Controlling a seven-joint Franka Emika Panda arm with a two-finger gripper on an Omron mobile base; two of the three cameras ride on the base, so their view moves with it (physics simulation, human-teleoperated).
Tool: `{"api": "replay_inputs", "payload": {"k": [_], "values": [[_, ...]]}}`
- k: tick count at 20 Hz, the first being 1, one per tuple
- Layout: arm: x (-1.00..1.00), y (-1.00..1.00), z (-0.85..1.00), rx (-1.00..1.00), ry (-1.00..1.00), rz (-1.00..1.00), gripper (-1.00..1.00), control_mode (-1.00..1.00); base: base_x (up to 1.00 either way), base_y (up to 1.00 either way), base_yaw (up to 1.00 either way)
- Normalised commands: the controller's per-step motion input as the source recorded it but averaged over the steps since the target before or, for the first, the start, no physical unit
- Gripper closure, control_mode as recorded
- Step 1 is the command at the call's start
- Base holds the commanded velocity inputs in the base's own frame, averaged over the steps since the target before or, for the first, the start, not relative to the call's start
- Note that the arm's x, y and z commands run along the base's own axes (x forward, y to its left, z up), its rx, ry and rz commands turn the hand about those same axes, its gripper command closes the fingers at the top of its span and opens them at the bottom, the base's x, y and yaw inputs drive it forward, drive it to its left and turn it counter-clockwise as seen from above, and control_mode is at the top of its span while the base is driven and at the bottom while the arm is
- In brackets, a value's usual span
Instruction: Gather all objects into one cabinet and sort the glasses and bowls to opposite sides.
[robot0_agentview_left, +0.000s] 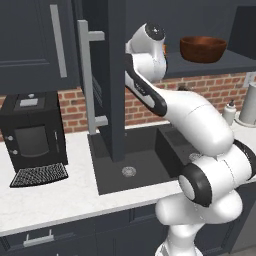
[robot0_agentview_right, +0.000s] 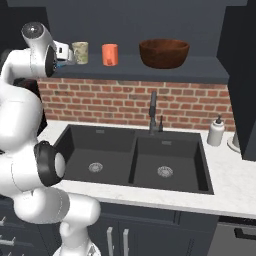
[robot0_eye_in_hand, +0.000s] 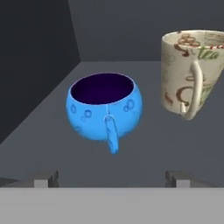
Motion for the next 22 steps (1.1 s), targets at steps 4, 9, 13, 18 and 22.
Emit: {"api": "replay_inputs", "payload": {"k": [4, 9, 13, 18, 22], "values": [[-1.00, -0.47, 0.14, 0.00, -0.06, -0.07, -1.00, -1.00, 0.00, 0.00, 0.00], [-1.00, -0.53, 0.14, 0.00, -0.05, -0.06, -1.00, -1.00, 0.00, 0.00, 0.00], [-1.00, -0.64, 0.40, 0.03, -0.01, -0.07, -1.00, -1.00, 0.00, 0.00, 0.00], [-1.00, -0.53, 0.48, 0.01, 0.00, -0.09, -1.00, -1.00, 0.00, 0.00, 0.00], [-1.00, -0.42, 0.31, 0.00, 0.04, -0.09, -1.00, -1.00, 0.00, 0.00, 0.00]]}}
